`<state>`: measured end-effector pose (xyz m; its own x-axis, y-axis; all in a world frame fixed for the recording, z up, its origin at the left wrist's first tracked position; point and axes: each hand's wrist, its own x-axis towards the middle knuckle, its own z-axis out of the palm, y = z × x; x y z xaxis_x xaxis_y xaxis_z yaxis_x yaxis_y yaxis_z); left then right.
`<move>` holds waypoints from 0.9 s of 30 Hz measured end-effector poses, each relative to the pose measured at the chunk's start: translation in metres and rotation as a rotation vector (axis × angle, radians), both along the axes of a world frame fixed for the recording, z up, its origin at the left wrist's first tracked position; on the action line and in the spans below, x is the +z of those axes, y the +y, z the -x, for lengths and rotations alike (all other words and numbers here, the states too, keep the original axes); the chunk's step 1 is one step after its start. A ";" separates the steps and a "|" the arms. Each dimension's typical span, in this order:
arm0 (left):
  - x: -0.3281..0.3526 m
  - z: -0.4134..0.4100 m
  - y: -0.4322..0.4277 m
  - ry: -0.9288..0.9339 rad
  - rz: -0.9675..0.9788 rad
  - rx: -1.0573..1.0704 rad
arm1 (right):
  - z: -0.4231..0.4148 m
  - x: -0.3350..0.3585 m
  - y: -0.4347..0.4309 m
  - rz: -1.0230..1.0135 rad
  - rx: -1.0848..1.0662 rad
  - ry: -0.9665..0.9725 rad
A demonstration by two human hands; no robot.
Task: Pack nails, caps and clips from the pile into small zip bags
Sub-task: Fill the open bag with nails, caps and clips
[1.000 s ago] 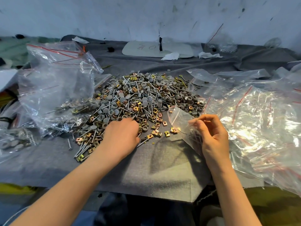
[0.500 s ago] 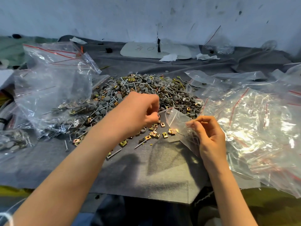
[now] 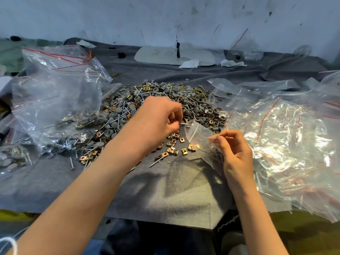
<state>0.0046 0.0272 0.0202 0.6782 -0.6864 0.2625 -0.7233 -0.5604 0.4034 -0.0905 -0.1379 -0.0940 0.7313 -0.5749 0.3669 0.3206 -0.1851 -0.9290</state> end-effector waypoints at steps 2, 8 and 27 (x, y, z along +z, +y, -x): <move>0.000 0.000 0.000 -0.007 0.005 0.006 | 0.000 0.000 0.000 0.000 0.005 0.002; -0.002 0.003 -0.003 0.077 0.103 -0.068 | 0.000 0.001 0.000 -0.011 0.005 0.015; -0.070 0.001 0.029 0.078 -0.383 0.008 | 0.002 0.002 0.001 -0.007 0.004 0.039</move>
<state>0.0037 0.0561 -0.0498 0.6917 -0.7194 -0.0641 -0.6939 -0.6865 0.2172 -0.0923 -0.1366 -0.0920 0.7474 -0.5742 0.3342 0.2849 -0.1774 -0.9420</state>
